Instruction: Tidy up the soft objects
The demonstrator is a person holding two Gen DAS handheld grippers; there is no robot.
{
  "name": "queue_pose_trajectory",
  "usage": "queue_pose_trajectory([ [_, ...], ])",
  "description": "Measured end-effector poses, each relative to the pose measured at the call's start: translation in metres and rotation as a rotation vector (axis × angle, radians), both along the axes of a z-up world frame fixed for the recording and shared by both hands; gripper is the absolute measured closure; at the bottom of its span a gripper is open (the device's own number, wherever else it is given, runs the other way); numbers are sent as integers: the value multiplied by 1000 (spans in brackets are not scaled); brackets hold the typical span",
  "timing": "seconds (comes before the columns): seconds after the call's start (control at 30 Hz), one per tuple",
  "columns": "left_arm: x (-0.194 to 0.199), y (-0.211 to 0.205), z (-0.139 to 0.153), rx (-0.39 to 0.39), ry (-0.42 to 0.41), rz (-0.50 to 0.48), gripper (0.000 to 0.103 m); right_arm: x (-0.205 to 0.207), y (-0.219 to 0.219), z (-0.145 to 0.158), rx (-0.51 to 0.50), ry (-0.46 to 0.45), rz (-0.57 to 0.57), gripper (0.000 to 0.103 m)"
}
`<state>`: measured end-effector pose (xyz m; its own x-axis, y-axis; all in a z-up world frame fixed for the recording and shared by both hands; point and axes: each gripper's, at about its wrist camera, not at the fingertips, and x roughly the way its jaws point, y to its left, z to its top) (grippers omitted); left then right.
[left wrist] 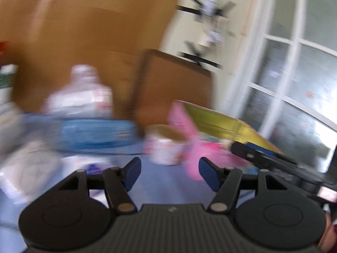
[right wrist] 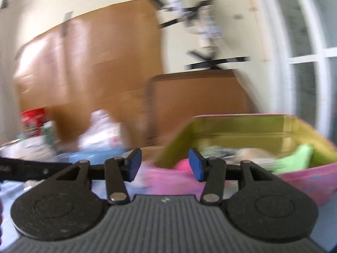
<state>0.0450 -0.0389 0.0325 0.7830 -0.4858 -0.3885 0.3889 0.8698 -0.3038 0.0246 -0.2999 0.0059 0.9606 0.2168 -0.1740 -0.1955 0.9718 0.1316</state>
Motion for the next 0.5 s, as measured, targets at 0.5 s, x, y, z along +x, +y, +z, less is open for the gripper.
queue_pose_trajectory([
  [0.5,-17,154,-38,-229,54,327,41,110,188,8,-2,342,482,50],
])
